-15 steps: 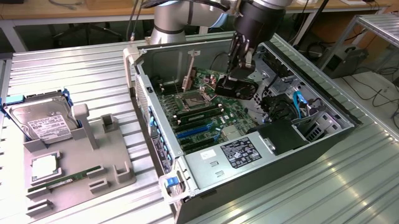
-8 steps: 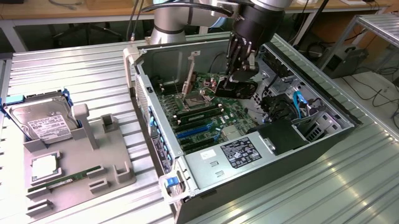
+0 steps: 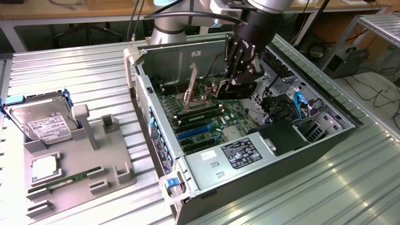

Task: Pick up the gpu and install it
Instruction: 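Insert the gpu into the slot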

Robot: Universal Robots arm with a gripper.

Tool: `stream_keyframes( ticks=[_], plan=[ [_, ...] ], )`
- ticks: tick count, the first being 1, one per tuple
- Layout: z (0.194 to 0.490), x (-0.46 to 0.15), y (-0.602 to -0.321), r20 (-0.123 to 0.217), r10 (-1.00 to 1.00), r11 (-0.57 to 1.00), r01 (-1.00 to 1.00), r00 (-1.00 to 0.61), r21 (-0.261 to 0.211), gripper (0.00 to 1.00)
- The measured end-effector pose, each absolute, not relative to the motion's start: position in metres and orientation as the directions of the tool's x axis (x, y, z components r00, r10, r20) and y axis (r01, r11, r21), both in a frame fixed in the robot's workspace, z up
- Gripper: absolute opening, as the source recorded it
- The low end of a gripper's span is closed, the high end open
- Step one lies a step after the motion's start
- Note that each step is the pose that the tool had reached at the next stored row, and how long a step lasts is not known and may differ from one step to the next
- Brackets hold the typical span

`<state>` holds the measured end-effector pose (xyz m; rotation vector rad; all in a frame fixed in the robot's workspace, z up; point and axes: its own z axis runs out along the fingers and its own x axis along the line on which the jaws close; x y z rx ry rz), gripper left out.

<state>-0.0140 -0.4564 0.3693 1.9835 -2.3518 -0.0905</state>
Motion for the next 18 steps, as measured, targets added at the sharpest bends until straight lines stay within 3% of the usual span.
stream_keyframes(
  ticks=[6,18],
  plan=[
    [0.365,-0.014,-0.456,0.010,-0.997,0.071,-0.994,-0.070,0.086,0.26],
    [0.348,-0.052,-0.456,0.009,-0.998,0.059,-0.995,-0.059,0.084,0.26]
  ],
)
